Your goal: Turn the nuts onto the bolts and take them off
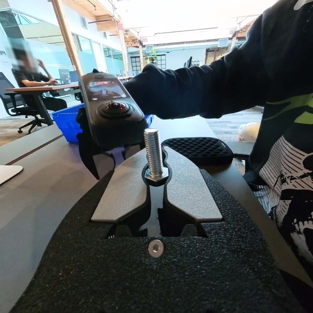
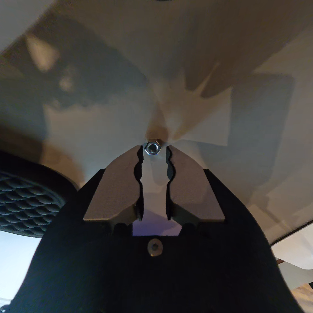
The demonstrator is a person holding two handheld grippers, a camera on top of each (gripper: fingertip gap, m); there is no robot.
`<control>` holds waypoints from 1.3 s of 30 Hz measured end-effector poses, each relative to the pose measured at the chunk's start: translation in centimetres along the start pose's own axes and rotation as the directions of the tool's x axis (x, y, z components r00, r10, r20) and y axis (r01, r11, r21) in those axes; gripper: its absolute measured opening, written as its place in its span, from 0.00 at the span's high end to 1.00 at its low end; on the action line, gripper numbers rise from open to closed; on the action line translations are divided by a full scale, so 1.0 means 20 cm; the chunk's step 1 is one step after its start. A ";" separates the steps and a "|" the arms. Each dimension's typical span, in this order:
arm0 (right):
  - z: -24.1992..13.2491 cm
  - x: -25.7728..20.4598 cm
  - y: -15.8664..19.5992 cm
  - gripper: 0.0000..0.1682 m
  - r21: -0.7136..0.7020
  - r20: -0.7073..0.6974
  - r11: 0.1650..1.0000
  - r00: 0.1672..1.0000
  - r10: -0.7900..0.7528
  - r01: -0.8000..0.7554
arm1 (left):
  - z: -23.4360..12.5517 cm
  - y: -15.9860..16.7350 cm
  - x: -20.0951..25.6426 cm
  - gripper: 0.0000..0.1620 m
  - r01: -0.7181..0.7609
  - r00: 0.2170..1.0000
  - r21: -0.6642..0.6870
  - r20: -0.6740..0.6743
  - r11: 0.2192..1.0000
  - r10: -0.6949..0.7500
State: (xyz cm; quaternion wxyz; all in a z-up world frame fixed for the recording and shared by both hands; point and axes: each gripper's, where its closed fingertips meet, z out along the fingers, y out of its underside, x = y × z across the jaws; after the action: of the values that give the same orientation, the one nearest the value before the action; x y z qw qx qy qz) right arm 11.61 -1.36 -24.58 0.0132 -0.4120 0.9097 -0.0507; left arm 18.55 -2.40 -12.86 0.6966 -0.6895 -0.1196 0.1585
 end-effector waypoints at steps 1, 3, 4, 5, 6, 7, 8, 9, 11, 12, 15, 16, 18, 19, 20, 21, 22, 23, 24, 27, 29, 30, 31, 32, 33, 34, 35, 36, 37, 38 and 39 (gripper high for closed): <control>0.00 0.00 0.00 0.85 -0.001 0.002 1.000 1.000 -0.003 0.003 | 0.00 0.00 0.00 0.94 0.001 1.000 0.002 -0.001 1.000 -0.001; 0.01 0.00 0.01 0.85 -0.005 0.010 1.000 1.000 -0.011 0.011 | 0.00 0.00 0.00 0.94 0.004 1.000 0.004 -0.005 1.000 -0.004; 0.02 0.00 0.01 0.85 -0.005 0.009 1.000 1.000 -0.014 0.015 | 0.00 0.00 0.00 0.94 0.005 1.000 0.005 -0.006 1.000 -0.005; 0.02 0.00 0.01 0.86 -0.003 0.011 1.000 1.000 -0.017 0.017 | 0.00 0.00 0.00 0.94 0.004 1.000 0.004 -0.007 1.000 -0.004; 0.02 0.00 0.01 0.88 -0.001 0.014 1.000 1.000 -0.019 0.019 | 0.00 0.00 0.00 0.94 0.004 1.000 0.003 -0.010 1.000 -0.004; 0.02 0.01 0.00 0.89 0.007 0.008 1.000 1.000 -0.023 0.023 | 0.00 0.00 0.00 0.94 0.003 1.000 0.003 -0.010 1.000 -0.003; 0.02 0.01 0.00 0.89 0.010 0.011 1.000 1.000 -0.023 0.023 | 0.00 0.00 0.00 0.94 0.003 1.000 0.004 -0.009 1.000 -0.003; 0.02 0.01 0.00 0.89 0.012 0.012 1.000 1.000 -0.027 0.027 | 0.00 0.00 0.00 0.94 0.004 1.000 0.006 -0.009 1.000 -0.004; 0.02 0.01 0.01 0.89 0.019 0.001 0.999 0.999 -0.038 0.038 | 0.00 0.00 0.00 0.94 0.006 1.000 0.007 -0.005 1.000 -0.006; 0.02 0.02 0.01 0.89 0.020 -0.006 0.999 0.999 -0.039 0.039 | 0.00 0.00 0.00 0.94 0.007 1.000 0.006 -0.004 1.000 -0.007; -0.06 0.03 0.01 0.89 0.038 -0.033 0.998 0.999 -0.040 0.041 | 0.00 0.00 0.00 0.94 0.007 1.000 0.004 -0.007 1.000 -0.006; -0.10 0.03 0.01 0.89 0.034 -0.045 0.998 0.998 -0.047 0.049 | 0.00 0.00 0.00 0.94 0.006 1.000 0.003 -0.011 1.000 -0.006; -0.20 0.02 0.01 0.89 0.016 -0.070 0.996 0.994 -0.085 0.086 | 0.00 0.01 0.00 0.94 0.007 1.000 0.003 -0.020 1.000 -0.007; -0.27 0.02 0.00 0.89 0.012 -0.081 0.994 0.991 -0.109 0.111 | 0.00 0.01 0.01 0.94 0.007 1.000 0.005 -0.025 1.000 -0.007; -0.33 0.01 -0.01 0.89 0.007 -0.090 0.991 0.987 -0.134 0.135 | 0.00 0.01 0.01 0.94 0.009 1.000 0.007 -0.029 1.000 -0.009; -0.40 0.00 -0.03 0.89 0.002 -0.101 0.986 0.981 -0.163 0.164 | 0.00 0.01 0.01 0.94 0.010 0.999 0.012 -0.035 1.000 -0.009; -0.47 0.00 -0.07 0.89 0.001 -0.111 0.980 0.974 -0.200 0.201 | 0.00 0.01 0.01 0.94 0.012 0.999 0.018 -0.039 1.000 -0.011; -0.54 -0.02 -0.11 0.89 0.007 -0.118 0.971 0.964 -0.237 0.239 | 0.00 0.00 0.01 0.94 0.015 0.999 0.027 -0.045 1.000 -0.014; -0.60 -0.03 -0.16 0.89 0.016 -0.123 0.960 0.953 -0.275 0.279 | -0.01 0.00 0.01 0.94 0.021 0.999 0.035 -0.051 0.999 -0.019; -0.76 -0.05 -0.32 0.89 0.036 -0.146 0.912 0.905 -0.399 0.408 | -0.02 -0.01 0.02 0.94 0.030 0.997 0.050 -0.069 0.998 -0.027; -0.82 -0.07 -0.42 0.89 0.041 -0.146 0.872 0.866 -0.478 0.488 | -0.02 0.00 0.02 0.94 0.032 0.996 0.050 -0.082 0.998 -0.028; -0.84 -0.07 -0.46 0.89 0.037 -0.142 0.850 0.845 -0.516 0.525 | -0.02 0.00 0.03 0.94 0.033 0.996 0.050 -0.088 0.998 -0.029; -0.85 -0.08 -0.50 0.89 0.033 -0.132 0.827 0.822 -0.553 0.562 | -0.02 0.00 0.03 0.94 0.035 0.995 0.050 -0.095 0.998 -0.030; -0.86 -0.08 -0.53 0.89 0.028 -0.121 0.803 0.799 -0.589 0.596 | -0.02 0.00 0.03 0.94 0.037 0.994 0.050 -0.101 0.998 -0.032; -0.86 -0.07 -0.56 0.89 0.021 -0.105 0.780 0.777 -0.620 0.625 | -0.02 0.00 0.04 0.94 0.037 0.994 0.050 -0.109 0.998 -0.032; -0.85 -0.07 -0.58 0.89 0.015 -0.091 0.758 0.756 -0.649 0.652 | -0.02 0.00 0.04 0.94 0.037 0.993 0.048 -0.116 0.998 -0.031; -0.84 -0.06 -0.60 0.89 0.012 -0.077 0.733 0.732 -0.677 0.680 | -0.02 0.00 0.05 0.94 0.037 0.992 0.047 -0.122 0.998 -0.031; -0.83 -0.06 -0.62 0.89 0.012 -0.063 0.706 0.705 -0.706 0.708 | -0.02 0.00 0.05 0.94 0.036 0.991 0.046 -0.128 0.998 -0.030; -0.81 -0.06 -0.63 0.89 0.018 -0.051 0.676 0.676 -0.736 0.737 | -0.02 0.00 0.05 0.94 0.037 0.991 0.047 -0.132 0.998 -0.031; -0.80 -0.07 -0.65 0.89 0.029 -0.039 0.641 0.641 -0.766 0.767 | -0.02 0.00 0.05 0.94 0.038 0.990 0.048 -0.136 0.998 -0.032; -0.79 -0.08 -0.66 0.89 0.043 -0.023 0.607 0.608 -0.793 0.793 | -0.02 0.00 0.05 0.94 0.040 0.990 0.050 -0.140 0.998 -0.032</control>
State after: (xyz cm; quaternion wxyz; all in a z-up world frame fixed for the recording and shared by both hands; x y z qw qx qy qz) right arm 21.45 -7.53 -7.62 -0.0012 -0.7715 0.6319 -0.0736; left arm 19.74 -2.41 -12.91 0.7237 -0.6781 -0.0790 0.1005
